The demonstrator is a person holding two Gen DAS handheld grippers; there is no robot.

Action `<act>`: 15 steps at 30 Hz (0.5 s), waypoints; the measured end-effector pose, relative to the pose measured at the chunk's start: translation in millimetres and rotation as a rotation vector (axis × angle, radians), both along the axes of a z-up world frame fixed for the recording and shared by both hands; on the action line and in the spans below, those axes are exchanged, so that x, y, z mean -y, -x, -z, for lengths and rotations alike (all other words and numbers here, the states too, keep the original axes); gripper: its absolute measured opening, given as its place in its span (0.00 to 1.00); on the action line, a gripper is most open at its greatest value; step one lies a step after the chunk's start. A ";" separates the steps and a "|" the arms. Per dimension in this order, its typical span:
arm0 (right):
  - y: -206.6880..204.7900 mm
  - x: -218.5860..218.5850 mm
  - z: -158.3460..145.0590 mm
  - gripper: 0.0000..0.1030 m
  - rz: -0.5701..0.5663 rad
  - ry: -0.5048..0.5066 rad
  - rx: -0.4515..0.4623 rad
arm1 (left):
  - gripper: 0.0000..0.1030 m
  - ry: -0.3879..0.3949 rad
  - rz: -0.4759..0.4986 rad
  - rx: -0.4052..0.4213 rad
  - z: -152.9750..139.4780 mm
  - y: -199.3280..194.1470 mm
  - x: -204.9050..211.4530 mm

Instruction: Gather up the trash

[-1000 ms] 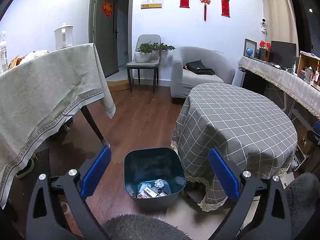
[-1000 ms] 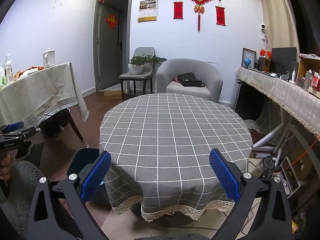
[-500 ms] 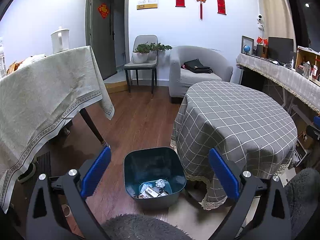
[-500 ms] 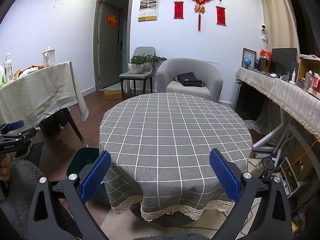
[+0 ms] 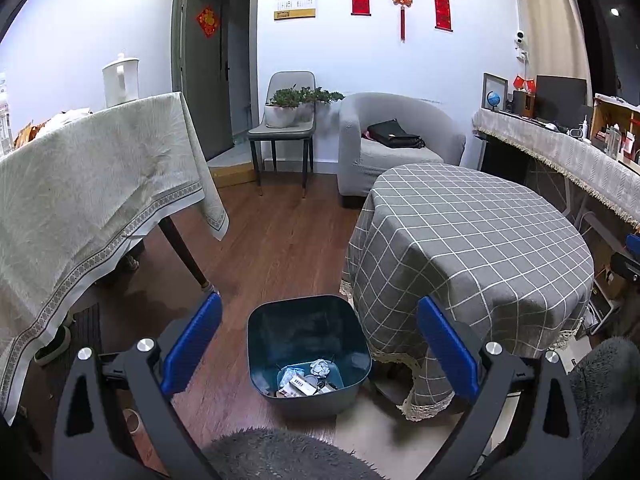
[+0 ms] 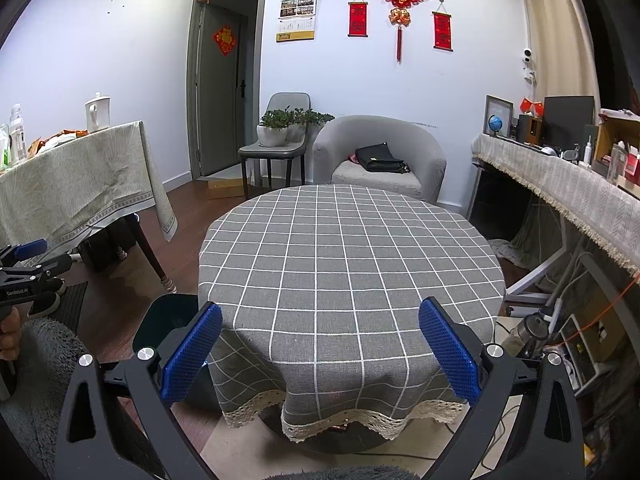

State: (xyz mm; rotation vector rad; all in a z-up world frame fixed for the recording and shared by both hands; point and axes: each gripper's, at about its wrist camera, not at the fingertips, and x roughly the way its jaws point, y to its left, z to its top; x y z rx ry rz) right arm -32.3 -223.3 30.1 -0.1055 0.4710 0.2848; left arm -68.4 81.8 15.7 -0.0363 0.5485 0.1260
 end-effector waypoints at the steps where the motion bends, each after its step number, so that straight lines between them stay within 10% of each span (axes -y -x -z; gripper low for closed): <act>1: 0.4 -0.5 0.1 0.97 0.000 0.000 0.000 | 0.97 0.001 0.000 0.001 0.0 0.0 -0.2; 15: 1.1 -3.7 3.1 0.97 -0.002 0.019 -0.004 | 0.97 0.014 -0.004 -0.002 -0.4 0.8 -2.2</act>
